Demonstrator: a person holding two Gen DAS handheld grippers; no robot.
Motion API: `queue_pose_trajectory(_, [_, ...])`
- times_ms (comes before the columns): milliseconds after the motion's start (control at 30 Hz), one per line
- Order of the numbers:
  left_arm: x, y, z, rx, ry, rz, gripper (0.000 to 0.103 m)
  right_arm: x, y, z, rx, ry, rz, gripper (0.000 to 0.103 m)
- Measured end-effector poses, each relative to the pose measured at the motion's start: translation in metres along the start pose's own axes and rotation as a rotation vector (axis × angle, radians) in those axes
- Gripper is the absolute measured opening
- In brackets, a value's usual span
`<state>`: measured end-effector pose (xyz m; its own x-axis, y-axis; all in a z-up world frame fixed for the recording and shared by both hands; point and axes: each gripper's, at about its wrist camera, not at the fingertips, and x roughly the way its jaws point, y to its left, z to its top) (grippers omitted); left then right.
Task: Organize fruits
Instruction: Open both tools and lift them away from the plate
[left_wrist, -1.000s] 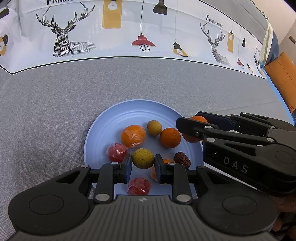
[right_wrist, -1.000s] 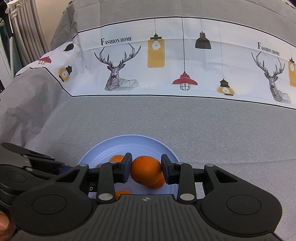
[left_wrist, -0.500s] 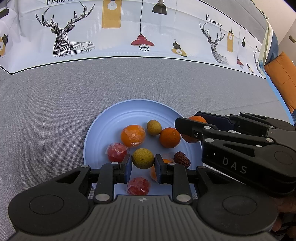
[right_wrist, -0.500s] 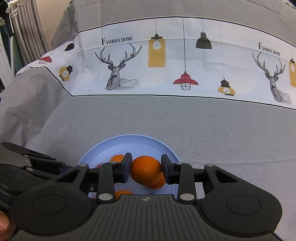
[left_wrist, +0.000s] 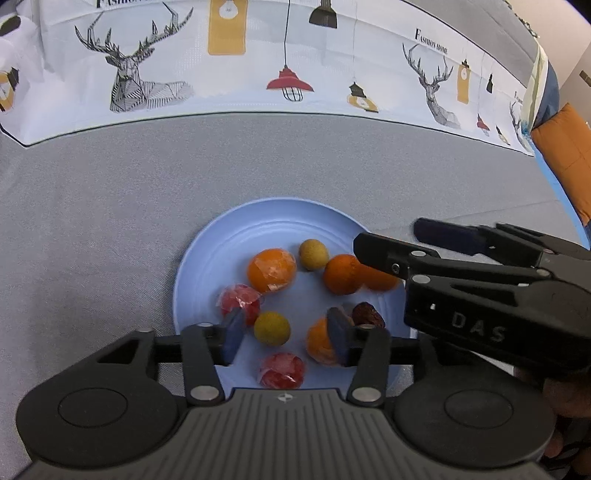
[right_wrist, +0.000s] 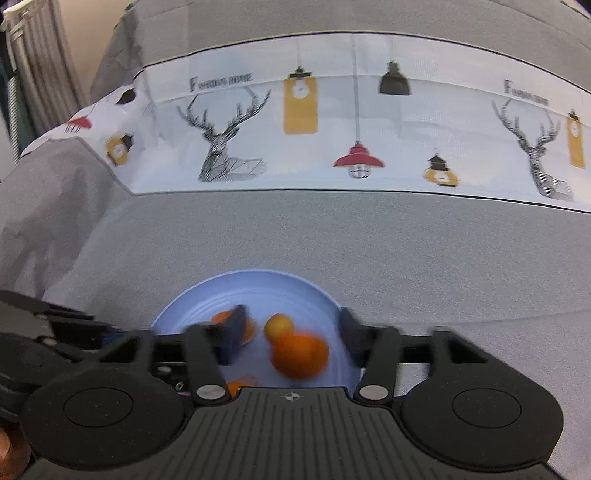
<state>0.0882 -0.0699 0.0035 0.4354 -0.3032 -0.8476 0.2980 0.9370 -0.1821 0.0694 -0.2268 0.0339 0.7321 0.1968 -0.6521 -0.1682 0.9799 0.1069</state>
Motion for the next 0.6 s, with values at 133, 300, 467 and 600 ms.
queue_pose_trajectory(133, [-0.008,0.004,-0.002,0.004,-0.021,0.026,0.070,-0.001,0.000,-0.001,0.014,-0.001,-0.014,0.087])
queue_pose_trajectory(300, [-0.029,0.005,-0.005,0.046,-0.109,0.068,0.084,-0.008,-0.004,-0.002,0.038,-0.019,-0.076,0.100])
queue_pose_trajectory(467, [-0.065,-0.012,-0.013,0.149,-0.281,0.216,0.086,-0.034,-0.010,-0.009,0.079,-0.084,-0.110,0.102])
queue_pose_trajectory(600, [-0.110,-0.023,-0.025,0.169,-0.426,0.303,0.093,-0.070,-0.011,-0.017,0.064,-0.144,-0.154,0.102])
